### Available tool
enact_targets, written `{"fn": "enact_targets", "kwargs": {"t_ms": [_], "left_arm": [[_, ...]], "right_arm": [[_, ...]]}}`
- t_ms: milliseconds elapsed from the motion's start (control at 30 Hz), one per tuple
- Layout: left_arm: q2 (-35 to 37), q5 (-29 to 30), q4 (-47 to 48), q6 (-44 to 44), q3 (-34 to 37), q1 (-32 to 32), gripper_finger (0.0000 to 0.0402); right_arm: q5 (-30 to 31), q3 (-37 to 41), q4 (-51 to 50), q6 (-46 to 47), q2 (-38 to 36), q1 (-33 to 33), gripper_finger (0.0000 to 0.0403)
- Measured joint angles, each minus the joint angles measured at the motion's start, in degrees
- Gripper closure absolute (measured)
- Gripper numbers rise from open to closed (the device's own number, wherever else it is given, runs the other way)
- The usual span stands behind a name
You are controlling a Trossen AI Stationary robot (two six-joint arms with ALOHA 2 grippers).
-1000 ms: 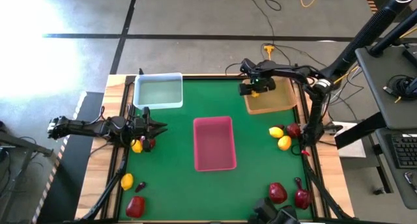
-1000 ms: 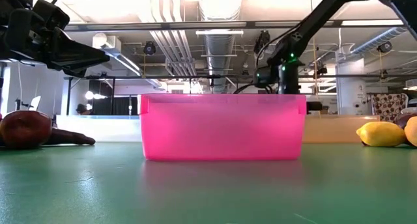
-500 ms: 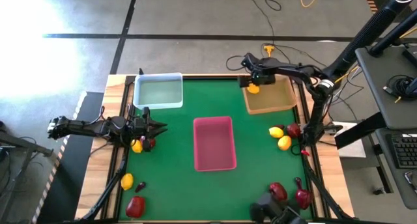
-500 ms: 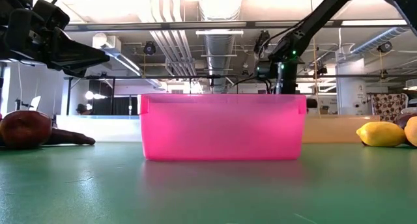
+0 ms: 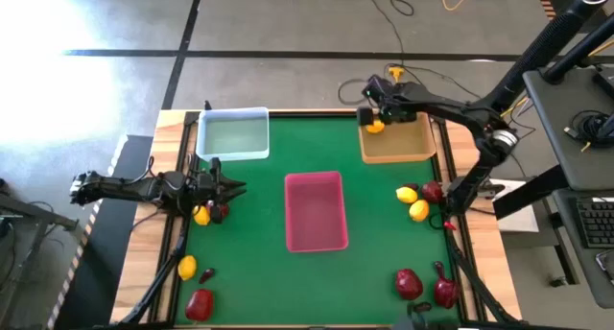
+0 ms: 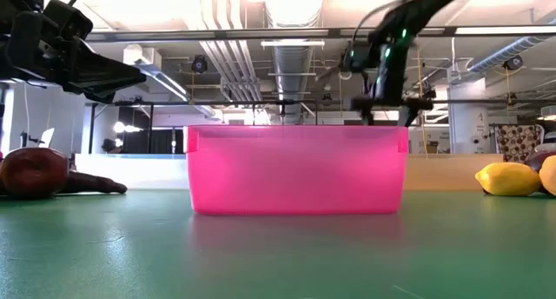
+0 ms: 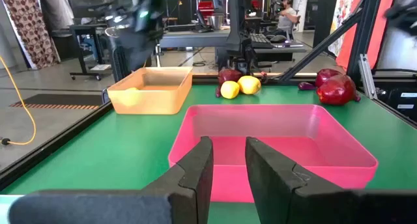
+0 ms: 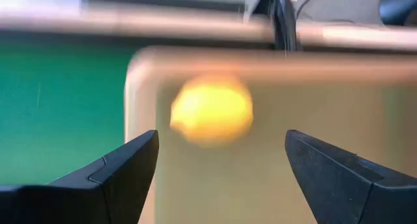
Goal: Sort produce into baskets
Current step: Put the lemon into the orange bin
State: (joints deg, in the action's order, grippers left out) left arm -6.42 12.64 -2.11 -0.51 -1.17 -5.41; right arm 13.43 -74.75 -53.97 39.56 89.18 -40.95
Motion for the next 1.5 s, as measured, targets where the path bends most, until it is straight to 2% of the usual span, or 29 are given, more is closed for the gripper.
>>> {"fn": "enact_targets", "kwargs": {"t_ms": [233, 333, 433, 600, 867, 1100, 1300, 1500], "left_arm": [[0.0, 0.0, 0.0, 0.0, 0.0, 0.0, 0.0326], [0.0, 0.0, 0.0, 0.0, 0.0, 0.0, 0.0326], [0.0, 0.0, 0.0, 0.0, 0.0, 0.0, 0.0326], [0.0, 0.0, 0.0, 0.0, 0.0, 0.0, 0.0326], [0.0, 0.0, 0.0, 0.0, 0.0, 0.0, 0.0326], [0.0, 0.0, 0.0, 0.0, 0.0, 0.0, 0.0326], [0.0, 0.0, 0.0, 0.0, 0.0, 0.0, 0.0326], [0.0, 0.0, 0.0, 0.0, 0.0, 0.0, 0.0326]], "right_arm": [[-7.9, 0.5, -21.3, -2.1, -9.2, 17.3, 0.0076], [-8.9, 1.9, -25.3, -2.1, -10.0, 24.0, 0.0076], [-12.3, 5.0, -25.2, -2.6, -9.3, 27.4, 0.0076], [-19.0, 12.9, -25.0, -7.3, -6.5, 28.9, 0.0076], [-19.4, 22.7, -18.4, -9.6, -4.4, 29.0, 0.0076], [-17.7, 26.6, -12.8, -9.3, -2.4, 28.9, 0.0083], [-19.5, 27.4, -5.8, -7.6, -2.5, 29.0, 0.0119], [-20.0, 27.2, -5.2, -10.0, -2.5, 28.9, 0.0147]]}}
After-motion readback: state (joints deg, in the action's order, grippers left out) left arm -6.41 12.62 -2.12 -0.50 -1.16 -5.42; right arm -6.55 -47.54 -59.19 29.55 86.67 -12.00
